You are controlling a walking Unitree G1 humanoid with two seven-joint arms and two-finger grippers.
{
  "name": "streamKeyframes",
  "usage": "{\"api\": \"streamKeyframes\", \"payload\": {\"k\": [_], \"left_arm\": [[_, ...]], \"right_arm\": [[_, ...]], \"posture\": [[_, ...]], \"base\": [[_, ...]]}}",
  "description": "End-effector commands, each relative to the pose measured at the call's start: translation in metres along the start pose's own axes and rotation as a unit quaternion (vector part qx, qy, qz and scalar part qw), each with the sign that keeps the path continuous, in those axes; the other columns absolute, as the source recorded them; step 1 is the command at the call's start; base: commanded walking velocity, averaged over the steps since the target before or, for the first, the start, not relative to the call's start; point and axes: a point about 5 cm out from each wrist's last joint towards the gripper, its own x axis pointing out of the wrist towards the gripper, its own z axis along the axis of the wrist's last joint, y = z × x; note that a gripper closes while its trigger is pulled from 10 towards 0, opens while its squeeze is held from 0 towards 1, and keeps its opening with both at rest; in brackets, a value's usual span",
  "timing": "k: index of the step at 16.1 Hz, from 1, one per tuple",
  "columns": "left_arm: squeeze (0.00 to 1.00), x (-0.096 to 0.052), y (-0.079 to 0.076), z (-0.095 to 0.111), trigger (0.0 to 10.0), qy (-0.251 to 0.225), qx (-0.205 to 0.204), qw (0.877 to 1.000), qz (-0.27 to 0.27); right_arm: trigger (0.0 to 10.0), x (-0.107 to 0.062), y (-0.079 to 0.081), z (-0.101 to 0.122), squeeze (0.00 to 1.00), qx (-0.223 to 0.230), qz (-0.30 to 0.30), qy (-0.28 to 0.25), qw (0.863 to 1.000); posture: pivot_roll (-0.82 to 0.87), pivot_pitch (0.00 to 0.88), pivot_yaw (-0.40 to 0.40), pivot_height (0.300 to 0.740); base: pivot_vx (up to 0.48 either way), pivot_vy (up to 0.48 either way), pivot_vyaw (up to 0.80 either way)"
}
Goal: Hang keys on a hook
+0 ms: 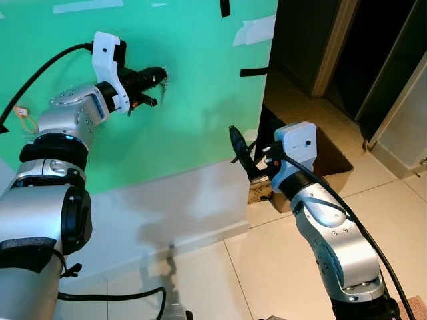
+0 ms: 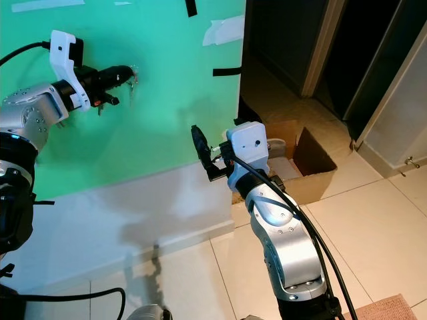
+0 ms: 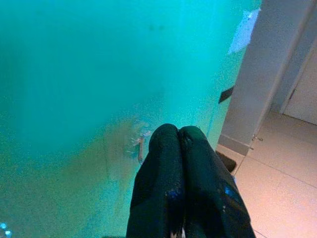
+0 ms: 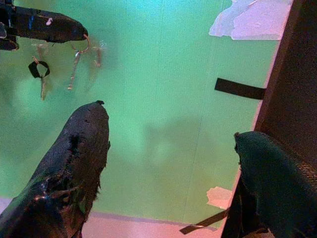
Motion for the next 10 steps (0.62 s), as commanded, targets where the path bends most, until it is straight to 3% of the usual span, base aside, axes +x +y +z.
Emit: {"api": "streamKeyframes", "payload": {"k": [1,5,10], "left_arm": [[0.00,-0.002,0.004,0.005,10.0,-0.006,0.004,1.000,0.014],[0.00,-0.004,0.009,-0.002,10.0,-0.004,-0.011,0.999,0.033],[0.00,0.007,-0.005,-0.005,10.0,-0.015,-0.051,0.999,-0.010]], "right_arm": [[10.0,-0.002,0.003,0.001,0.00,-0.001,0.007,0.003,1.000],[10.0,-0.002,0.005,0.002,0.00,-0.002,0.015,0.004,1.000],[10.0,-0.001,0.008,0.002,0.00,-0.001,0.030,0.003,1.000]], "posture": [[-0.06,0.000,0.103,0.740],[-0.05,0.000,0.091,0.740],[-0.06,0.000,0.093,0.740]], "base": [[0.000,0.000,0.00],[0.000,0.000,0.00],[0.000,0.000,0.00]]}}
